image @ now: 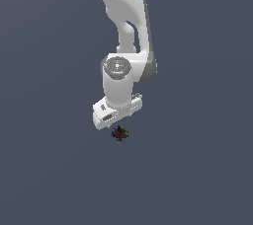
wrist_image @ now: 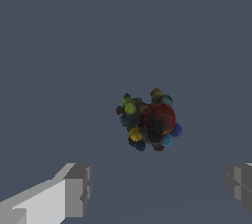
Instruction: Pick up the object and move it to a goal position.
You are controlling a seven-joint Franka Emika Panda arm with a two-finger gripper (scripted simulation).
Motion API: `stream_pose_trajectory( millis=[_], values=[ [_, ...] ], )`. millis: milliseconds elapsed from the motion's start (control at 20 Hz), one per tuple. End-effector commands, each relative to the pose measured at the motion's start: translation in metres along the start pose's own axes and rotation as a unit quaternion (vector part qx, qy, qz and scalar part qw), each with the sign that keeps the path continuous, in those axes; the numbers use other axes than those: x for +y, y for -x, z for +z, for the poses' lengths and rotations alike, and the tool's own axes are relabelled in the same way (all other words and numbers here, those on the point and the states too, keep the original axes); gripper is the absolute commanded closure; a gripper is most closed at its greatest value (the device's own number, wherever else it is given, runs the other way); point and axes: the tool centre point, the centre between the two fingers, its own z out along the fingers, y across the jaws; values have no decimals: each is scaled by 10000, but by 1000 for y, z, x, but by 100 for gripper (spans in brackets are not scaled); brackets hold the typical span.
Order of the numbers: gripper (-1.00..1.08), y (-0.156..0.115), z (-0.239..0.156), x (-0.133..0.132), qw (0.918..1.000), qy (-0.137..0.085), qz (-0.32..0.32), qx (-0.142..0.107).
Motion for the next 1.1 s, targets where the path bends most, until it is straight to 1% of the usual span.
stream_pose_trajectory(
  millis=[0,250,500,800,1050],
  values=[
    [-92,-4,8,2,9994,-14,-347,23],
    [-92,-11,21,6,9958,-39,-911,70],
    [-92,-15,30,9,9915,-57,-1299,110],
    [-92,-18,36,10,9880,-67,-1539,137],
    [-92,-18,37,10,9879,-69,-1546,137]
  ],
)
